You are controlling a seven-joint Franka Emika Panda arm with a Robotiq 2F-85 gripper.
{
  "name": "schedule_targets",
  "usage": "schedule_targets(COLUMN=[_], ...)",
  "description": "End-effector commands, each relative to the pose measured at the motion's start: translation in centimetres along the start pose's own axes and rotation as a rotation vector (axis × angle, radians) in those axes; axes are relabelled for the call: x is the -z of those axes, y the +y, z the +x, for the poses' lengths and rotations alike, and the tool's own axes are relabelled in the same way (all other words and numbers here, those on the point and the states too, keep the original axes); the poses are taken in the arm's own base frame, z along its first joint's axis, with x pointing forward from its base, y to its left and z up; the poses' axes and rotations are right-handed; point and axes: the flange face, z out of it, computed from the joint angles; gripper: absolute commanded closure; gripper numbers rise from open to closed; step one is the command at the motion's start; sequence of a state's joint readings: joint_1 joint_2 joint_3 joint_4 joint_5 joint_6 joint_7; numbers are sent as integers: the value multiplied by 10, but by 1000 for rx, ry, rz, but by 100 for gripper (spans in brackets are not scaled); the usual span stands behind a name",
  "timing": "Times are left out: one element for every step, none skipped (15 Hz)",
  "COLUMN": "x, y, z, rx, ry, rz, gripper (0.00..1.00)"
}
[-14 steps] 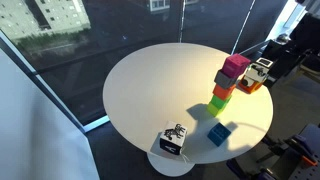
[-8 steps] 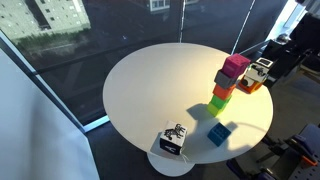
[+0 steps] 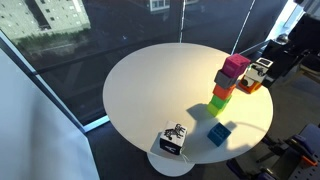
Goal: Put the pink block on the table.
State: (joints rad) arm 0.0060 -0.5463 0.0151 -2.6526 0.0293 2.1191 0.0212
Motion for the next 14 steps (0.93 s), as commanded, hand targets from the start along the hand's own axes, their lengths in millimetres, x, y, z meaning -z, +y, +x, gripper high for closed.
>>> schedule_targets(x=[5,6,8,10,11,13,14,16,17,20,22,25,27,29], y=[-9,-12,-14,-16,-18,-20,-22,-23,-24,-25,-26,-27,-28,-28], z=[9,10,12,15,17,20,22,25,29,33,37,42,46,50], rx=[7,6,11,13,17,17,19,15,9,0,-4,-13,-19,-29], ry=[41,53,61,69,72,74,72,69,64,61,55,53,45,37], rz=[0,-3,-4,-8,-9,-13,-16,-21,-25,-29,-30,-34,-35,-37], gripper=[0,0,0,0,0,0,0,0,0,0,0,0,0,0])
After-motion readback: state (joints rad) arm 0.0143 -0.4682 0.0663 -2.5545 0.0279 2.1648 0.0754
